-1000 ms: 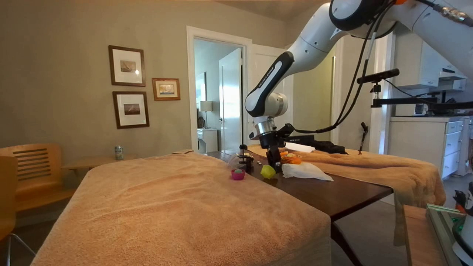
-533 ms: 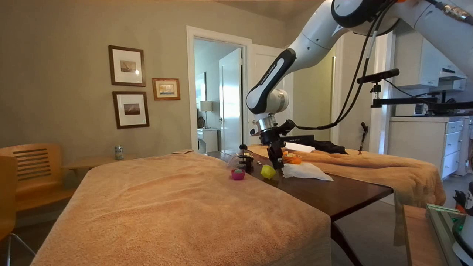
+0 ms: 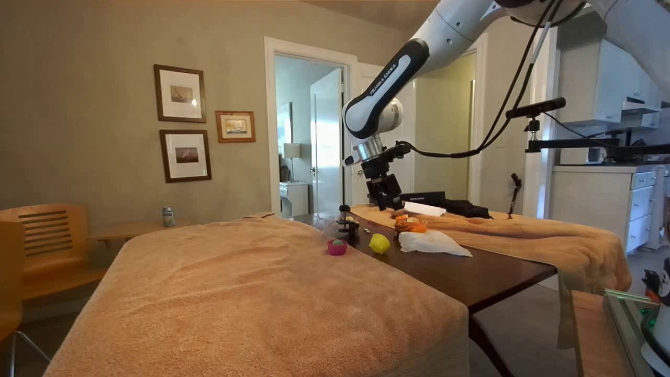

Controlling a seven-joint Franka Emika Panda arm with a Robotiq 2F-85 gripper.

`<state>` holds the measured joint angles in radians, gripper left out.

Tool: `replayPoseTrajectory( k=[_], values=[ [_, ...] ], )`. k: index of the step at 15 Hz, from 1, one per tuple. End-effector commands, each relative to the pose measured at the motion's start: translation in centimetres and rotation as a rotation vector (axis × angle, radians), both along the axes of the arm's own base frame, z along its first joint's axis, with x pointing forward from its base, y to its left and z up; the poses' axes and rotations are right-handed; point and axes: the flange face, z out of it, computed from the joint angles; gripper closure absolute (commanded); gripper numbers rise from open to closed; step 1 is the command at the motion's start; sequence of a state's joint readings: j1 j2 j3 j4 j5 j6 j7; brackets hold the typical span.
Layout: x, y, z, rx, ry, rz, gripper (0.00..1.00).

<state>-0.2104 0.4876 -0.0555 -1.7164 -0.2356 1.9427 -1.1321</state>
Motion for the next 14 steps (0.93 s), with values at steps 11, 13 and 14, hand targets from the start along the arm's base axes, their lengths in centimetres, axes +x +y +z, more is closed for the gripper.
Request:
replayPoseTrajectory(
  k=[11,13,14],
  values=[
    [2.6,6.8,-4.2,-0.116,0.160,0.454,0.00],
    [2.9,7.6,-5.3,-0.124,0.147,0.481,0.00],
    [3.1,8.1,-5.8,-0.122,0.144,0.496,0.00]
  ],
)
